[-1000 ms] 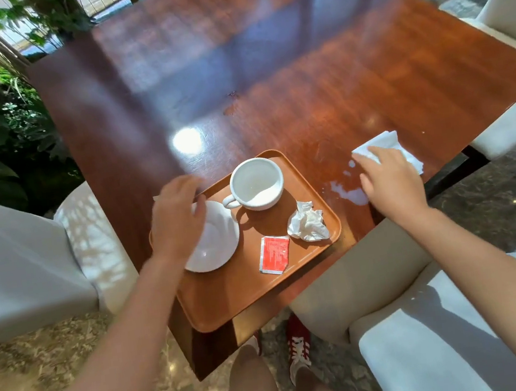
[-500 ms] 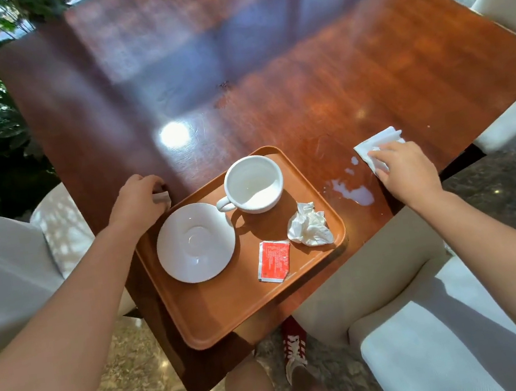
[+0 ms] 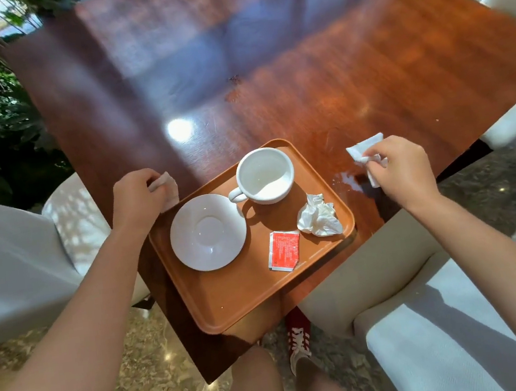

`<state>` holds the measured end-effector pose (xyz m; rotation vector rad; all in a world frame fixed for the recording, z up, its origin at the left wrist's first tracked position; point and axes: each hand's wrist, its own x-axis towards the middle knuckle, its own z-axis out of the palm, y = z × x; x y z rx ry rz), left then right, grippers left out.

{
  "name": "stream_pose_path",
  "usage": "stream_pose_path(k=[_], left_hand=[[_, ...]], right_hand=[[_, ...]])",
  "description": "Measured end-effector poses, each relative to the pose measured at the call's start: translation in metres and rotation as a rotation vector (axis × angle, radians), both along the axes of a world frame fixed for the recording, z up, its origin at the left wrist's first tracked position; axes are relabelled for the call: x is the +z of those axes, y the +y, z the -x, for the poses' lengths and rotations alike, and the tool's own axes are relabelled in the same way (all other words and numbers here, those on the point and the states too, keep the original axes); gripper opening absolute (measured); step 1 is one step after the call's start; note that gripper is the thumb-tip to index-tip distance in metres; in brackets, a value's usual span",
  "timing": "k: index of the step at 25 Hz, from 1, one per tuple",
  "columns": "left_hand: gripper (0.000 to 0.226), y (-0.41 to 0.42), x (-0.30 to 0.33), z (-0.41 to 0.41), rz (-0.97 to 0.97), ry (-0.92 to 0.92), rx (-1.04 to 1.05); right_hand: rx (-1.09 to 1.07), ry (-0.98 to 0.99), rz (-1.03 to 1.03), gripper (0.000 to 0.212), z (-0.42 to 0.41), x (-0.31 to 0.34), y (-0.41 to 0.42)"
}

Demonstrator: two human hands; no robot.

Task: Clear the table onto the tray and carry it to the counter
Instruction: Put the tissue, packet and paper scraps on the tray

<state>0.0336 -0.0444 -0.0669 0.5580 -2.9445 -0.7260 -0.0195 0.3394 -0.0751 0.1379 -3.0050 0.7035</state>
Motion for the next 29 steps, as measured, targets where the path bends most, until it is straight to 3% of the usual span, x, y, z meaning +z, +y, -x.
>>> stream_pose_path(k=[3, 10, 13, 16, 18, 21, 24, 29], left_hand=[[0.015, 0.032, 0.029, -0.039, -0.119, 0.141, -0.013], [0.014, 0.111, -0.006, -0.121, -0.289, -0.132, -0.004], [0.009, 0.116, -0.02, -0.128, -0.253, -0.147, -0.013], [0.035, 0.121, -0.026, -0.143, -0.093, -0.063, -0.024], [0.045, 0.123, -0.031, -0.16, 0.021, 0.057, -0.137], [0.033, 0.126, -0.042, -0.182, 0.025, 0.105, -0.296], [0.016, 0.124, -0.048, -0.184, -0.024, 0.115, -0.305], [0.011, 0.124, -0.05, -0.183, -0.069, 0.138, -0.277]], right_hand=[[0.142, 0.078, 0.138, 0.011, -0.046, 0.025, -0.03], [0.403, -0.027, 0.05, 0.011, -0.124, 0.02, -0.09], [0.445, -0.072, -0.062, 0.014, -0.129, 0.007, -0.102], [0.486, -0.031, -0.132, 0.025, -0.134, -0.002, -0.096], [0.568, 0.031, -0.15, 0.032, -0.139, -0.007, -0.085], [0.674, 0.082, -0.156, 0.035, -0.144, -0.016, -0.07], [0.702, 0.091, -0.137, 0.03, -0.146, -0.024, -0.067], [0.693, 0.124, -0.085, 0.035, -0.138, -0.028, -0.071]])
